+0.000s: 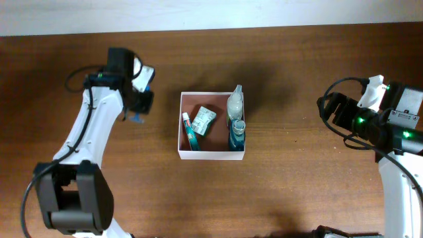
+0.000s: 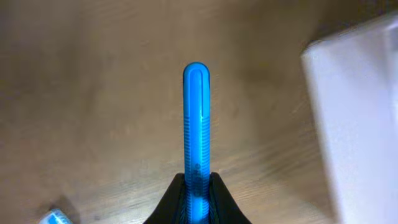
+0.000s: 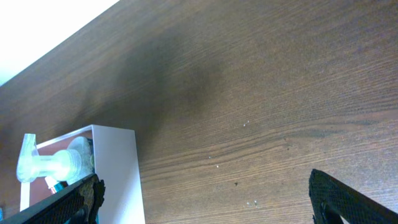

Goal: Pack container
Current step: 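Carry the blue razor right over the box with the left gripper, then lower the razor into the box and open the left gripper, then move the left gripper back left over the blue toothbrush, then close the left gripper on the blue toothbrush handle and lift, then carry the toothbrush right over the box with the left gripper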

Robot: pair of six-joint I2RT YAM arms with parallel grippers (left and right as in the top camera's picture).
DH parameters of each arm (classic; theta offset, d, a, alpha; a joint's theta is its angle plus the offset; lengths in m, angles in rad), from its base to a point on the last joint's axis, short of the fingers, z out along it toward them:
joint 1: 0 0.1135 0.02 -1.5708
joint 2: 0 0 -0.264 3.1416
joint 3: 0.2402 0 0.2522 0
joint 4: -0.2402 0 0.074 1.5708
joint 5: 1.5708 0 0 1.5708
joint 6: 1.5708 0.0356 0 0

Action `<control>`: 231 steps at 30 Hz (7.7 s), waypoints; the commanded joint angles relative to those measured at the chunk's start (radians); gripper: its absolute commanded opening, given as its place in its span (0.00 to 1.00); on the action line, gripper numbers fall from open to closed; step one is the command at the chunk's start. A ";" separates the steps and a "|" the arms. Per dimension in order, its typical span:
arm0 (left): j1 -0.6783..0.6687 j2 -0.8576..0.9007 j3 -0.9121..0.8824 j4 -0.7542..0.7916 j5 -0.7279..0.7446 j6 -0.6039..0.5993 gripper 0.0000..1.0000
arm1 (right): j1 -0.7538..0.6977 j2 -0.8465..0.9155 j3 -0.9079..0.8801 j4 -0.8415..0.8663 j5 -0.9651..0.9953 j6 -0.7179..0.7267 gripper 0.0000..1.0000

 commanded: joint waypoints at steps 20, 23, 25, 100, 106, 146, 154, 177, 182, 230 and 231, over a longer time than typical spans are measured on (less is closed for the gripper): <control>-0.394 -0.068 -0.058 0.002 -0.044 -0.643 0.01 | -0.003 0.001 0.017 0.004 0.008 -0.002 0.98; -0.393 -0.068 -0.117 0.061 -0.044 -0.643 0.01 | -0.003 0.001 0.017 0.004 0.008 -0.003 0.98; -0.394 -0.068 -0.132 0.074 -0.044 -0.643 0.01 | -0.003 0.001 0.017 0.004 0.008 -0.002 0.98; 0.320 -0.154 -0.189 -0.171 -0.199 -0.483 0.59 | -0.003 0.001 0.017 0.004 0.008 -0.002 0.98; 0.482 -0.153 -0.306 -0.050 -0.198 -0.483 0.60 | -0.003 0.001 0.017 0.004 0.008 -0.003 0.98; 0.624 -0.154 -0.624 0.249 0.037 -0.510 0.47 | -0.003 0.001 0.017 0.004 0.008 -0.002 0.98; 0.625 -0.187 -0.509 0.123 -0.063 -0.517 0.47 | -0.003 0.001 0.017 0.004 0.008 -0.002 0.98; 0.484 -0.191 -0.490 0.185 -0.042 -0.501 0.40 | -0.003 0.001 0.017 0.004 0.008 -0.003 0.98; 0.484 -0.094 -0.490 0.185 -0.040 -0.501 0.40 | -0.003 0.001 0.017 0.004 0.008 -0.003 0.98; -0.323 -0.216 -0.141 0.093 0.070 -0.594 0.01 | -0.003 0.001 0.017 0.004 0.008 -0.002 0.98; -0.346 -0.213 -0.142 0.100 0.061 -0.594 0.00 | -0.003 0.001 0.017 0.004 0.008 -0.002 0.98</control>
